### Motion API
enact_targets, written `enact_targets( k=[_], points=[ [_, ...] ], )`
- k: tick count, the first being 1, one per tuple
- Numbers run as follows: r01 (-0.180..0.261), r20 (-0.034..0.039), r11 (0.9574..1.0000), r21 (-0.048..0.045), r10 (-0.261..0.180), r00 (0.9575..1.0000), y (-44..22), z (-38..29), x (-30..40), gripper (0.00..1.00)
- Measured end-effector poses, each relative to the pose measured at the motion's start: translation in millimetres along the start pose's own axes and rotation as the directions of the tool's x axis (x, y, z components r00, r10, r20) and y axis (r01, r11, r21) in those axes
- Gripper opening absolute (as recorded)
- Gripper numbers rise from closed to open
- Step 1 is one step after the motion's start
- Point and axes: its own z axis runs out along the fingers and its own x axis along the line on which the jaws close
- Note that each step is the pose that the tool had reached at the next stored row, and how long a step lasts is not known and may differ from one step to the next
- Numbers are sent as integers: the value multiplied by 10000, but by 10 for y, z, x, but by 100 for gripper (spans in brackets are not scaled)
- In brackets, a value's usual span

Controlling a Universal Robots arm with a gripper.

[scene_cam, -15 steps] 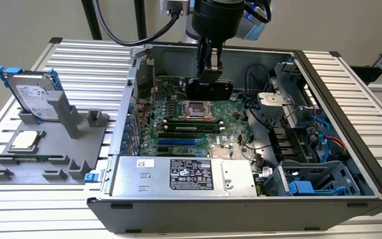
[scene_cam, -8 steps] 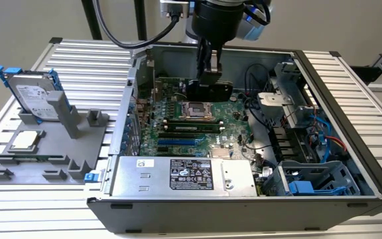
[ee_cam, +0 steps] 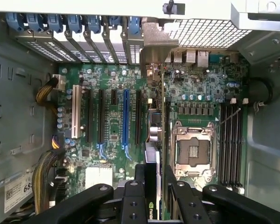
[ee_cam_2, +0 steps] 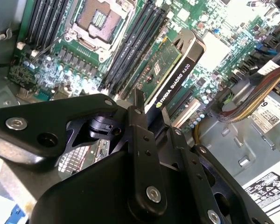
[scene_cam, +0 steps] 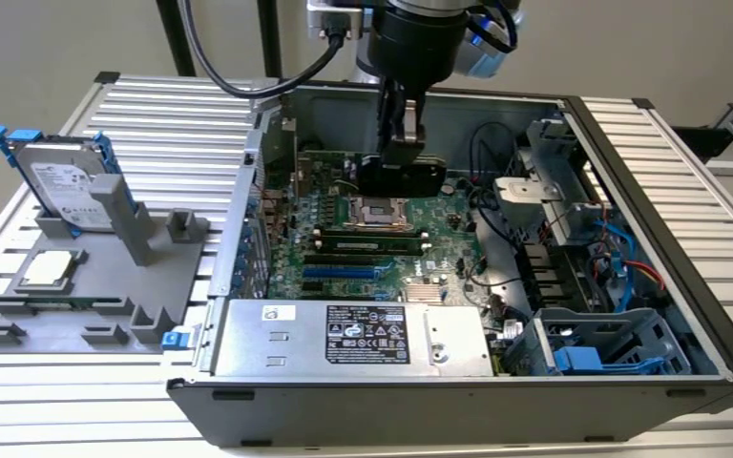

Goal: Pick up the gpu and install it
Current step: 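Insert the gpu into the slot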

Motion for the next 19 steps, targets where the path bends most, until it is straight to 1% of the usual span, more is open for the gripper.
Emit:
enact_targets(
  k=[19],
  points=[
    [0, 0, 10000, 6, 0, 10000, -5, 98, 1, 0]
  ],
)
